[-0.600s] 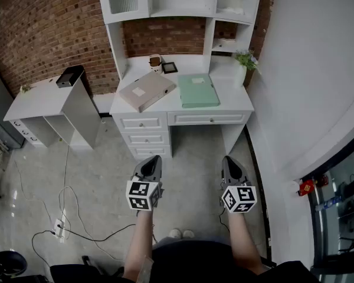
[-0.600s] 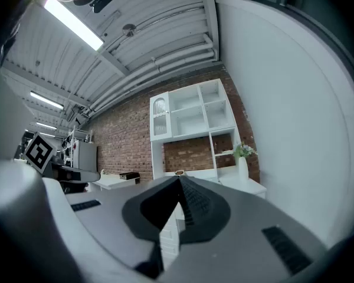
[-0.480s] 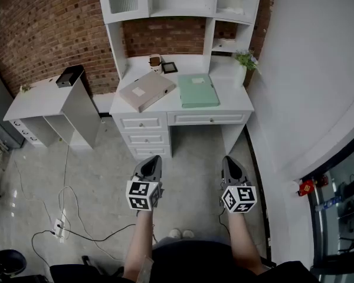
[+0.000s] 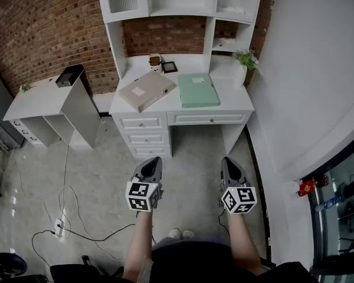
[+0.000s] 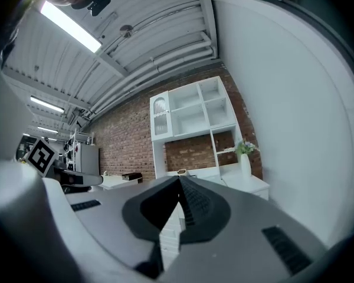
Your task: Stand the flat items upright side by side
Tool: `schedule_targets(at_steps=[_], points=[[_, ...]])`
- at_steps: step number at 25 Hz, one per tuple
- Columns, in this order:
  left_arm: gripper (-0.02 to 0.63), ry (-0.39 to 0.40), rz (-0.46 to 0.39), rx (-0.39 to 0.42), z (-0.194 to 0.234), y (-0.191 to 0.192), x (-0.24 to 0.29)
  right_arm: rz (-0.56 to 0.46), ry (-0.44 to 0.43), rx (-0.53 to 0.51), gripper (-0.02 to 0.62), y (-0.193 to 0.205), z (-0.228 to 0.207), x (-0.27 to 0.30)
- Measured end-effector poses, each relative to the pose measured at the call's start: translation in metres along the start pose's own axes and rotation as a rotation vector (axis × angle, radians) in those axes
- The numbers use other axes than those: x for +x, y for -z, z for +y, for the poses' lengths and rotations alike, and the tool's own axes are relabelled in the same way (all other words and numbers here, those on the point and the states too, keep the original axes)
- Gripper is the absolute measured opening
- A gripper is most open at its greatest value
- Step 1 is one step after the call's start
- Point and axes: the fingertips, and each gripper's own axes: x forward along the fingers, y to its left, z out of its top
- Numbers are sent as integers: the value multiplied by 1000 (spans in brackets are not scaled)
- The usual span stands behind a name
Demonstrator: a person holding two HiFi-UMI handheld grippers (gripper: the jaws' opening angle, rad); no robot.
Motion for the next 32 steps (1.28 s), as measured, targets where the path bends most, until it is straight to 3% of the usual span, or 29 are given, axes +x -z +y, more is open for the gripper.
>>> schedule_targets(at_steps=[6, 10, 13, 16, 21, 32], points=[[11, 5, 0, 2, 4, 2, 0, 0, -18, 15, -2, 1, 4, 3], [15, 27, -59, -15, 7, -6, -3, -14, -57, 43, 96, -5, 10, 6], [158, 63, -114, -47, 9, -13, -4, -24, -85, 68, 222, -11, 13, 11], [269, 82, -130, -44, 12, -17, -3, -30, -102, 84, 289, -14, 17, 17], [318, 90, -146, -32, 25, -21, -1, -45, -83, 93, 307, -15, 21, 21], [324, 120, -100, -27, 35, -9, 25, -70, 6, 107, 308, -19, 0, 30]])
